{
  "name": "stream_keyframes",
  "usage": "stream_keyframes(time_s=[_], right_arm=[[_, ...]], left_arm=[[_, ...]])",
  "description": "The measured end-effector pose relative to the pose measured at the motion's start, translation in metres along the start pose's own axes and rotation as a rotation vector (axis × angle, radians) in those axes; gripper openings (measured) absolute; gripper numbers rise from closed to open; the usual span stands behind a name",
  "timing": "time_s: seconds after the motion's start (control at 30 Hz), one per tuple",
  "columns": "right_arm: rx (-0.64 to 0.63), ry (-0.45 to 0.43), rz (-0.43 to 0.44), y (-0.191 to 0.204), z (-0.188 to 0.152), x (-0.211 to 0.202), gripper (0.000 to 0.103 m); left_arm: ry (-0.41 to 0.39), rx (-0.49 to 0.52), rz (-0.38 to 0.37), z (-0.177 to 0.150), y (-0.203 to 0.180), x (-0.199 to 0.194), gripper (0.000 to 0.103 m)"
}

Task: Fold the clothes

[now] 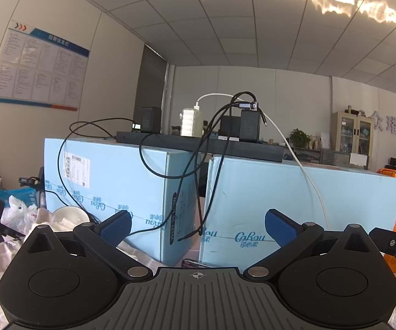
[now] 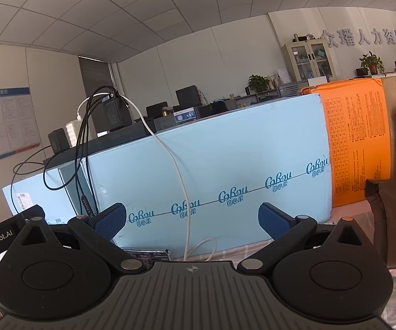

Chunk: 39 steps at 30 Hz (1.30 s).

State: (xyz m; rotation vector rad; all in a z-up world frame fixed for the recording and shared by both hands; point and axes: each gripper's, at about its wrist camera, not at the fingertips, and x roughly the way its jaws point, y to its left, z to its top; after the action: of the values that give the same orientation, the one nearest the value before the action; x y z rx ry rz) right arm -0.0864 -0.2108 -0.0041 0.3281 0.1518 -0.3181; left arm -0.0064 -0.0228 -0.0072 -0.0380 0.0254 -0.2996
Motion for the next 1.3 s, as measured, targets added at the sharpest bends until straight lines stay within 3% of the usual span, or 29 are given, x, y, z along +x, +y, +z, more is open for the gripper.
stream_keyframes(time_s=[0.97,1.17,1.3], right_arm=[[-0.034,-0.018,-0.044,0.000,0.003,-0.007,0.103],[-0.043,-0.050,-0.084,-0.003,0.007,-0.018,0.103],[-0.032,-0.079,-0.104,-0.007,0.009,-0.029,0.103]], left_arm=[[0.000,-0.014,0.011,0.000,-0.001,0.000,0.103],[-0.003,-0.045,0.013,0.002,0.007,0.000,0.103],[-0.022,-0.127,-0.009,0.003,0.022,0.000,0.103]])
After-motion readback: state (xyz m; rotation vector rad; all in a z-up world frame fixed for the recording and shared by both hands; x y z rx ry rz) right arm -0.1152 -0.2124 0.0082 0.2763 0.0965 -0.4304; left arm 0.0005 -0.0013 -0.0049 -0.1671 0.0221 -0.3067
